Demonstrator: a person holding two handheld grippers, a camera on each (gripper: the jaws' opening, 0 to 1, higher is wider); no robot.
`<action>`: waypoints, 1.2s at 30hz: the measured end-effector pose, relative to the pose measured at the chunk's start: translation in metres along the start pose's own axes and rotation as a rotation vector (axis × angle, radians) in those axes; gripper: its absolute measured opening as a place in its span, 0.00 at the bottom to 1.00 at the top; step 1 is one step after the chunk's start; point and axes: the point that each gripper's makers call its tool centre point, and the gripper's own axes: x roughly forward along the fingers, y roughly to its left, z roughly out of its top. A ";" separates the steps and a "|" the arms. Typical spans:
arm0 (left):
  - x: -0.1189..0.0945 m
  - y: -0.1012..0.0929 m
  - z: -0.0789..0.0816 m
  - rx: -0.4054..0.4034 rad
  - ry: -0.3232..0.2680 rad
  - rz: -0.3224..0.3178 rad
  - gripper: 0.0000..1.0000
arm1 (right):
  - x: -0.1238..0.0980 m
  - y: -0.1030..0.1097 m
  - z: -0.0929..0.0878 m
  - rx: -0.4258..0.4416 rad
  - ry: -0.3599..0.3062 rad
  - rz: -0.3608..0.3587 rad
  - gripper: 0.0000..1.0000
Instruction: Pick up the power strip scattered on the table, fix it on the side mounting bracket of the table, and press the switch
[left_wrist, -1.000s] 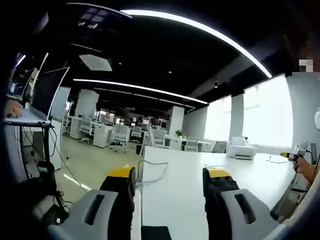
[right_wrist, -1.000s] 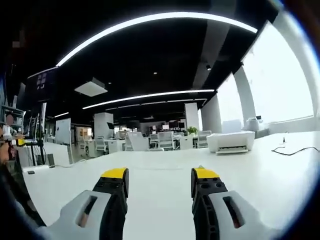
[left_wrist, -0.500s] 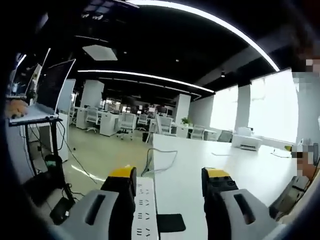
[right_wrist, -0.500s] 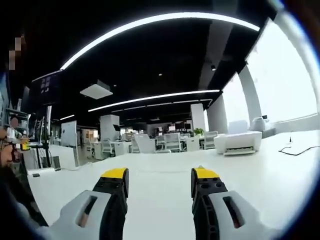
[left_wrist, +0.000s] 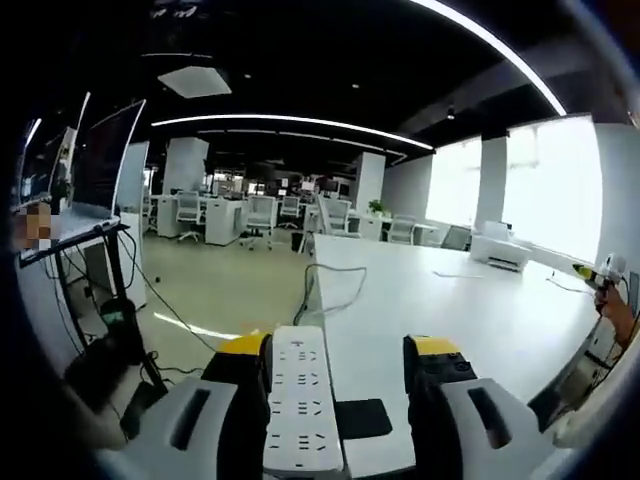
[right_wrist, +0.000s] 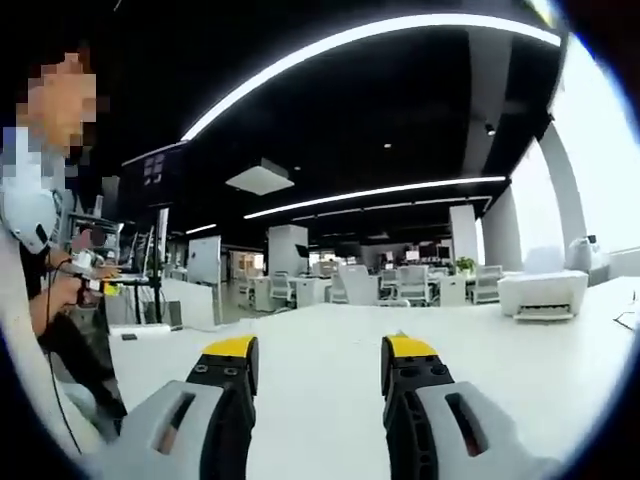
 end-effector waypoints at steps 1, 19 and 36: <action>0.000 0.000 -0.001 0.006 0.004 0.002 0.57 | 0.001 0.003 0.000 -0.003 0.005 0.011 0.45; -0.005 0.012 -0.024 0.014 0.142 0.018 0.57 | 0.018 0.080 -0.016 -0.039 0.124 0.376 0.45; 0.000 0.026 -0.045 -0.045 0.362 0.044 0.52 | 0.030 0.090 -0.042 -0.040 0.181 0.414 0.45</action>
